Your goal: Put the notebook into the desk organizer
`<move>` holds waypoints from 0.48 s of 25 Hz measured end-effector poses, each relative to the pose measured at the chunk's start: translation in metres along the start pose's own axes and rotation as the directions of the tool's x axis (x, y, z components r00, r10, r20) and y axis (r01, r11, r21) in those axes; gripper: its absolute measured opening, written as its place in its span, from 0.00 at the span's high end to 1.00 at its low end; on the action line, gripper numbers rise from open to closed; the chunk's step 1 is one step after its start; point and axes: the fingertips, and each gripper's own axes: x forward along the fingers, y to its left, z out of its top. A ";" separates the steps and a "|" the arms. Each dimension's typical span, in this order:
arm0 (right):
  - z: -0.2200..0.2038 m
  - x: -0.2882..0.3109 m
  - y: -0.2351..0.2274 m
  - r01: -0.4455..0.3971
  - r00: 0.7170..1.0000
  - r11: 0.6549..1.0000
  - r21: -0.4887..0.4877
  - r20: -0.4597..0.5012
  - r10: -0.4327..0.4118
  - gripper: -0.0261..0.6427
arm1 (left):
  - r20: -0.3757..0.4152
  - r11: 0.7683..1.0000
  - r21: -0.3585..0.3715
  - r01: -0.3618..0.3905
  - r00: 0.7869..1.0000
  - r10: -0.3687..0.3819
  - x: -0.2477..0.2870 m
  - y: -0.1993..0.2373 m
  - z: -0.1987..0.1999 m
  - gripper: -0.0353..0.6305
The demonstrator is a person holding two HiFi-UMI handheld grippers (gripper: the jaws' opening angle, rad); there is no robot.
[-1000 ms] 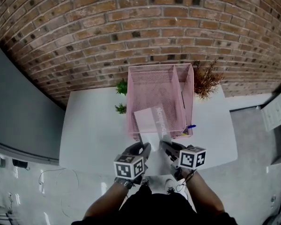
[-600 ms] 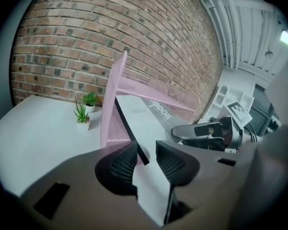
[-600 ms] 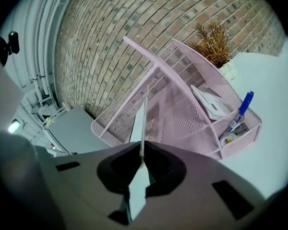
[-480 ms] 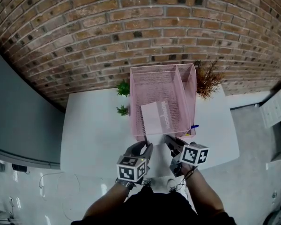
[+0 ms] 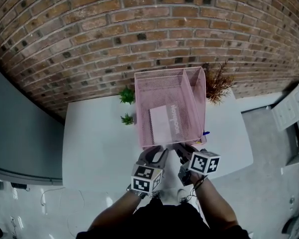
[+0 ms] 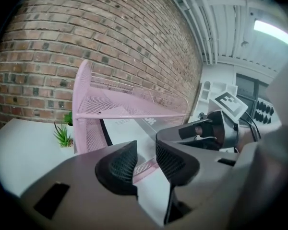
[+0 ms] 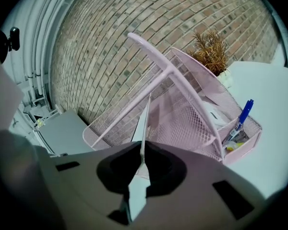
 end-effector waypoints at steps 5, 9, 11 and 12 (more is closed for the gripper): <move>0.006 0.005 0.002 0.011 1.000 1.000 -0.022 0.005 -0.011 0.93 | 0.001 1.000 0.030 -0.006 1.000 0.006 0.009 0.001 0.000 0.77; 0.007 0.008 0.003 0.016 1.000 0.999 -0.051 -0.008 -0.017 0.92 | -0.011 0.999 0.034 -0.022 1.000 0.022 0.016 0.006 -0.002 0.77; 0.006 0.011 0.004 0.014 1.000 0.998 -0.061 -0.017 -0.015 0.92 | -0.029 0.999 0.038 -0.027 0.999 0.028 0.019 0.009 -0.006 0.77; 0.006 0.011 0.004 0.013 1.000 0.998 -0.068 -0.023 -0.015 0.92 | -0.035 0.999 0.046 -0.030 0.999 0.031 0.020 0.009 -0.007 0.77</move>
